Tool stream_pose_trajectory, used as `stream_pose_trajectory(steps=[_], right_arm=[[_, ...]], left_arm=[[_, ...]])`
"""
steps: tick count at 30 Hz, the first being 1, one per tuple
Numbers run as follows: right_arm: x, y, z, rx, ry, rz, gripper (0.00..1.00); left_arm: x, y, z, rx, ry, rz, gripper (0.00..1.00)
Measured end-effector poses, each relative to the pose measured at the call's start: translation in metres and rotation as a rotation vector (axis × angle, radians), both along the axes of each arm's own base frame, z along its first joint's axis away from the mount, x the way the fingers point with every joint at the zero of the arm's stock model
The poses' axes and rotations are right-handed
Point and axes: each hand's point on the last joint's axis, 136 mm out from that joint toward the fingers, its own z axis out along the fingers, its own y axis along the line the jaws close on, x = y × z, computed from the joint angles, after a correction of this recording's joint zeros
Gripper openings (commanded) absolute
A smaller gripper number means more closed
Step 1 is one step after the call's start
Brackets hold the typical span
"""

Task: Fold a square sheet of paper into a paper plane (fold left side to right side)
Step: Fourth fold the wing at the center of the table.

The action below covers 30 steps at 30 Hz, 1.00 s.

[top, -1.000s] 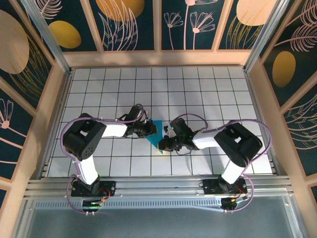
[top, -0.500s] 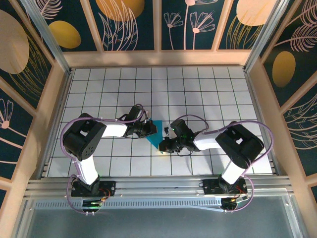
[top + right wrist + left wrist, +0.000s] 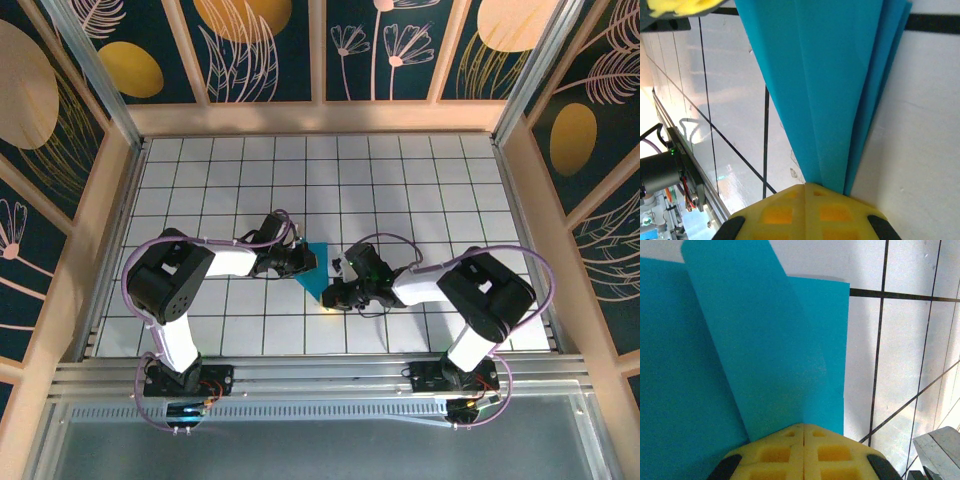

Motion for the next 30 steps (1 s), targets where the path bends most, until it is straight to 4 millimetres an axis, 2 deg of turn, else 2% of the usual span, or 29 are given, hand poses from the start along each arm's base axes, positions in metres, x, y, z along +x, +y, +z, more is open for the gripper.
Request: stream_pose_trajectory(steps=[14, 18, 21, 24, 26, 30], right_arm=[[-0.027, -0.014, -0.001, -0.008, 0.057, 0.034, 0.00], [-0.030, -0.020, 0.015, -0.001, 0.048, 0.031, 0.00], [-0.021, -0.022, 0.041, 0.050, 0.002, 0.013, 0.00], [-0.002, -0.023, 0.059, 0.082, -0.049, -0.023, 0.00], [0.009, -0.020, 0.062, 0.080, -0.066, -0.038, 0.00], [0.025, -0.009, 0.053, 0.060, -0.061, -0.046, 0.00]], left_arm=[[0.000, 0.000, 0.000, 0.006, 0.004, 0.002, 0.07], [0.001, 0.000, 0.000, 0.007, 0.004, 0.003, 0.07], [0.001, 0.001, 0.000, 0.009, 0.003, 0.004, 0.07], [0.001, 0.001, 0.000, 0.010, 0.003, 0.005, 0.07], [0.001, 0.001, 0.000, 0.010, 0.003, 0.005, 0.07], [0.002, 0.001, 0.000, 0.017, 0.005, 0.008, 0.07]])
